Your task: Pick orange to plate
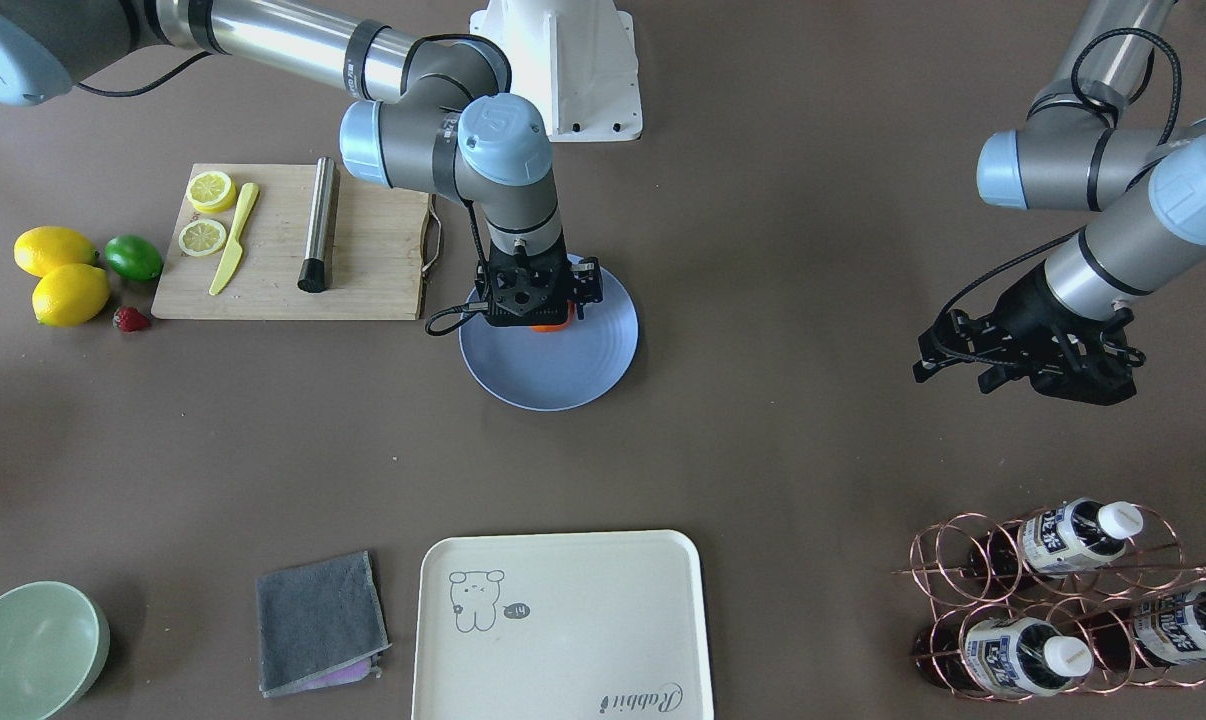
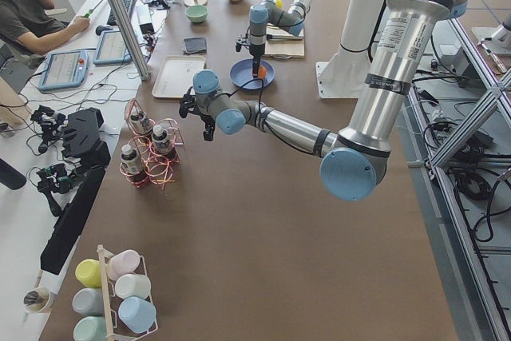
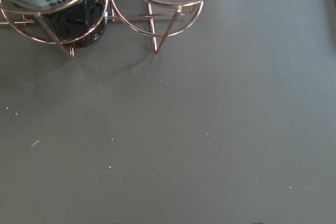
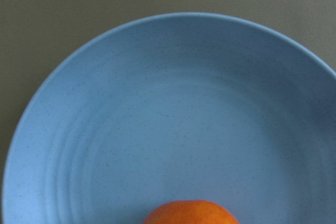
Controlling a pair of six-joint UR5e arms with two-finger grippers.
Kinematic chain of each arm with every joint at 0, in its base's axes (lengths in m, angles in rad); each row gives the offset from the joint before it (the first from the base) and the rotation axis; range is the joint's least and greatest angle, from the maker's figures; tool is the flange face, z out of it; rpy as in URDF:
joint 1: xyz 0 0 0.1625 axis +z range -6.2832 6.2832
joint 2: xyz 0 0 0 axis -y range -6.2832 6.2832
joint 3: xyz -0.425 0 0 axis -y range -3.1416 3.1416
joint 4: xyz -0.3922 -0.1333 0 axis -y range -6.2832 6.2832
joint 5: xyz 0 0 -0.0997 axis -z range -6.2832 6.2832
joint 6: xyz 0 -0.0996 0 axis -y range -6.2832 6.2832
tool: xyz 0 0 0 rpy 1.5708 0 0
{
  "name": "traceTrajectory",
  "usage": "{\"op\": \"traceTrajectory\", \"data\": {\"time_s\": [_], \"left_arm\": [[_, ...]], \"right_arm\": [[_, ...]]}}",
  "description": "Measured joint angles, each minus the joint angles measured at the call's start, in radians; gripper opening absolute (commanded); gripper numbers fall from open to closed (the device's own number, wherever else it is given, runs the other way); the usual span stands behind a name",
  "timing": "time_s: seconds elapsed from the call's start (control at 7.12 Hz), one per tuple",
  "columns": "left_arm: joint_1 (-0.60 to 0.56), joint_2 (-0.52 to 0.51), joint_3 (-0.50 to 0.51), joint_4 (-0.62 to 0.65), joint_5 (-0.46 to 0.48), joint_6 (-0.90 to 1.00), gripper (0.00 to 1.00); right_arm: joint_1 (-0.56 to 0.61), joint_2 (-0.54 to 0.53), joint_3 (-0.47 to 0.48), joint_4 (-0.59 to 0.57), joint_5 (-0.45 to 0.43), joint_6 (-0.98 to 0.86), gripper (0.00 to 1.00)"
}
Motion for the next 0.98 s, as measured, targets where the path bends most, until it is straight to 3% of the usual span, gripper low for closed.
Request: {"op": "traceTrajectory", "data": {"time_s": [0.28, 0.42, 0.84, 0.98], "left_arm": [[-0.037, 0.034, -0.019, 0.002, -0.01, 0.046, 0.87], [-0.079, 0.062, -0.025, 0.012, -0.034, 0.123, 0.87], [-0.25, 0.151, -0.028, 0.095, -0.126, 0.404, 0.89], [-0.318, 0.18, -0.027, 0.161, -0.148, 0.542, 0.96]], "right_arm": [[0.078, -0.086, 0.12, -0.009, 0.048, -0.021, 1.0], [0.182, -0.18, 0.2, -0.011, 0.137, -0.084, 1.0], [0.57, -0.495, 0.308, -0.013, 0.411, -0.55, 1.0], [0.697, -0.61, 0.306, -0.013, 0.462, -0.772, 1.0]]}}
